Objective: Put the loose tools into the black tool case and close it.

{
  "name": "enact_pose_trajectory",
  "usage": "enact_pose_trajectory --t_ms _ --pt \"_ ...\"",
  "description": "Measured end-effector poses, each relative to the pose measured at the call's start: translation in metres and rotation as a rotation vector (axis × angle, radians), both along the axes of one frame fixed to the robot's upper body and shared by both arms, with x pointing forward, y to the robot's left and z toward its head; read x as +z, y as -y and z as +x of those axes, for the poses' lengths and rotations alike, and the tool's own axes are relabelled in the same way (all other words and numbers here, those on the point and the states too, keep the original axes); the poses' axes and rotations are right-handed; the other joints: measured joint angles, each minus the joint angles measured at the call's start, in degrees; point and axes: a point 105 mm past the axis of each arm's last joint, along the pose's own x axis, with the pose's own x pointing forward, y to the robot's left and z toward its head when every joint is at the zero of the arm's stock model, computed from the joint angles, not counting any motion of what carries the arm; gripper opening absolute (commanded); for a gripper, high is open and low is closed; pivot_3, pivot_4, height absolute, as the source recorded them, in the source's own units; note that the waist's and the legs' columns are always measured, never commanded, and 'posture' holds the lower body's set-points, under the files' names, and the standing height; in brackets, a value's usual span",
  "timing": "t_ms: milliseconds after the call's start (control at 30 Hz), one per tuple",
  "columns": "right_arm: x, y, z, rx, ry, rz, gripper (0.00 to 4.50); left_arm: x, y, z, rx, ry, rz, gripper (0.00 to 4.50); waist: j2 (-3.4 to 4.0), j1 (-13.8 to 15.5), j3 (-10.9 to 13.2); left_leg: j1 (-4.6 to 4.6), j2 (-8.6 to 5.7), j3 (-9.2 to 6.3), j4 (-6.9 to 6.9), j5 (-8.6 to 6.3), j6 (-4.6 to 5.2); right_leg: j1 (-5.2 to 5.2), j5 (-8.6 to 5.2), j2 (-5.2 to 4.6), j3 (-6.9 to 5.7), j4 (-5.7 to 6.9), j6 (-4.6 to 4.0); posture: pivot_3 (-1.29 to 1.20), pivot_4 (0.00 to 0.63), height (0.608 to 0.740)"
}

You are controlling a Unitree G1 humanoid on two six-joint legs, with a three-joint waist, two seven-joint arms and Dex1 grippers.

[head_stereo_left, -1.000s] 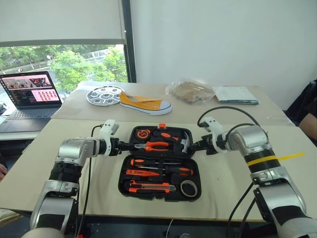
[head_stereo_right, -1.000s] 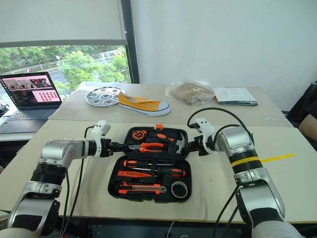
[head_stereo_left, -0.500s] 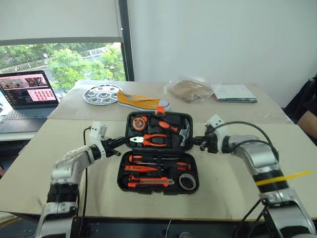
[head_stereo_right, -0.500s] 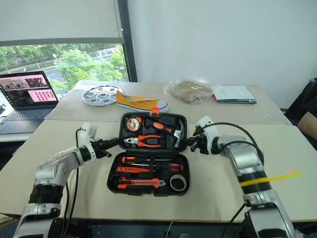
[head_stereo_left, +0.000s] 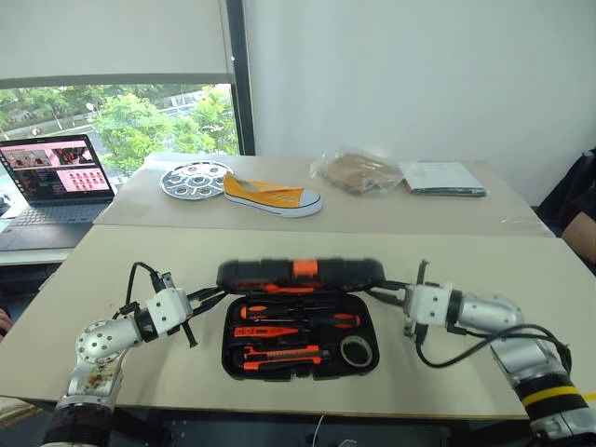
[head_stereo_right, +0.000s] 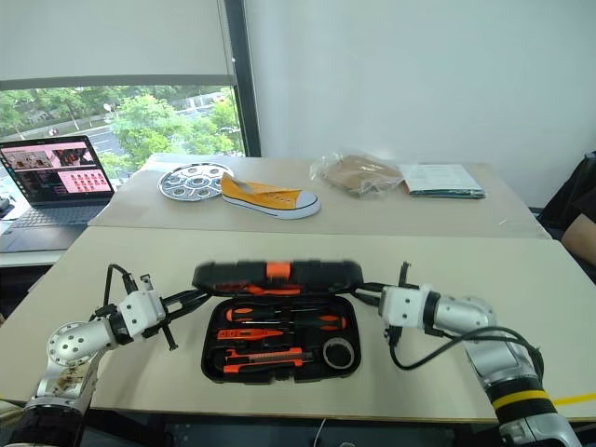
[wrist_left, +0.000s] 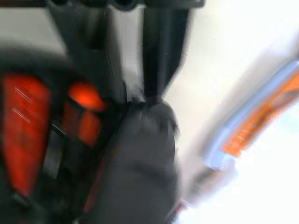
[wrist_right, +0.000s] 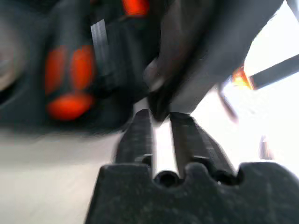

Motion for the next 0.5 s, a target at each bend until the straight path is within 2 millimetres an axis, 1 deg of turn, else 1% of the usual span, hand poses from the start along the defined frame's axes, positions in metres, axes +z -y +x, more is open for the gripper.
enact_pose_trajectory --t_ms 33,67,133,167,200,267,300,333,433,467,500 --pt "-0.007 0.002 -0.003 -0.001 -0.021 -0.005 2.48 -0.001 -0.002 -0.001 -0.002 -0.001 0.009 2.09 -0.01 0.06 0.00 -0.02 0.02 -0.08 0.01 0.00 0.00 -0.04 -0.02 -0.01 0.00 0.01 0.02 0.00 0.150 0.740" --pt "-0.005 0.002 -0.004 0.008 -0.002 -0.004 2.76 -0.009 -0.008 -0.006 -0.019 -0.035 0.067 2.34 0.07 0.04 -0.01 0.01 0.01 -0.07 0.01 0.00 0.01 -0.06 0.00 -0.02 0.13 0.05 0.00 0.00 0.150 0.740" --pt "-0.002 0.007 -0.007 0.007 0.007 -0.010 2.76 -0.015 -0.007 -0.009 -0.043 -0.065 0.087 2.34 0.07 0.23 0.00 0.00 0.02 -0.11 0.02 0.00 0.03 -0.05 0.02 -0.04 0.09 0.05 -0.02 0.00 0.150 0.740" --pt "-0.002 0.011 -0.011 0.001 0.000 -0.009 2.76 -0.017 -0.010 -0.008 -0.026 -0.086 0.080 2.34 0.04 0.37 0.02 -0.03 0.04 -0.15 0.03 0.00 0.03 -0.05 0.02 -0.03 0.04 0.05 -0.03 0.00 0.150 0.740" --pt "-0.002 0.017 -0.015 -0.015 -0.017 0.002 2.37 -0.018 -0.016 -0.006 0.010 -0.118 0.060 2.37 0.03 0.47 0.02 -0.03 0.06 -0.15 0.03 0.00 0.03 -0.07 0.02 -0.02 0.04 0.05 -0.04 0.00 0.150 0.740" --pt "-0.004 0.029 -0.024 -0.069 -0.075 0.032 2.00 -0.014 -0.025 0.003 0.072 -0.149 0.016 2.37 0.04 0.68 0.03 -0.10 0.06 -0.17 0.03 0.00 0.05 -0.11 0.02 -0.03 0.04 0.05 -0.04 0.00 0.150 0.740" --pt "-0.005 0.033 -0.028 -0.087 -0.106 0.041 1.55 -0.009 -0.027 0.007 0.090 -0.150 -0.004 2.37 0.04 0.75 0.03 -0.10 0.07 -0.20 0.03 0.00 0.05 -0.11 0.03 -0.02 0.03 0.04 -0.05 0.00 0.150 0.740" --pt "-0.005 0.036 -0.034 -0.099 -0.133 0.048 1.26 -0.004 -0.027 0.012 0.099 -0.150 -0.016 2.37 0.04 0.87 0.03 -0.10 0.07 -0.20 0.03 -0.01 0.07 -0.10 0.03 -0.02 0.03 0.04 -0.05 0.00 0.150 0.740" --pt "-0.007 0.043 -0.054 -0.130 -0.234 0.063 0.20 0.007 -0.022 0.024 0.106 -0.157 -0.048 1.60 0.03 0.99 0.03 -0.10 0.06 -0.23 0.04 -0.04 0.12 -0.08 0.02 -0.01 0.04 0.01 -0.04 0.00 0.150 0.740" --pt "-0.010 0.041 -0.063 -0.134 -0.279 0.068 0.01 0.014 -0.019 0.031 0.110 -0.155 -0.065 1.24 -0.01 1.13 0.04 -0.10 0.06 -0.27 0.04 -0.04 0.12 -0.05 0.02 0.01 0.02 0.00 -0.03 0.00 0.150 0.740" --pt "-0.010 0.039 -0.067 -0.132 -0.296 0.074 0.00 0.017 -0.017 0.035 0.114 -0.152 -0.076 0.85 -0.06 1.19 0.05 -0.10 0.06 -0.28 0.06 -0.04 0.11 -0.04 0.02 0.02 0.02 0.00 -0.03 0.00 0.150 0.740"
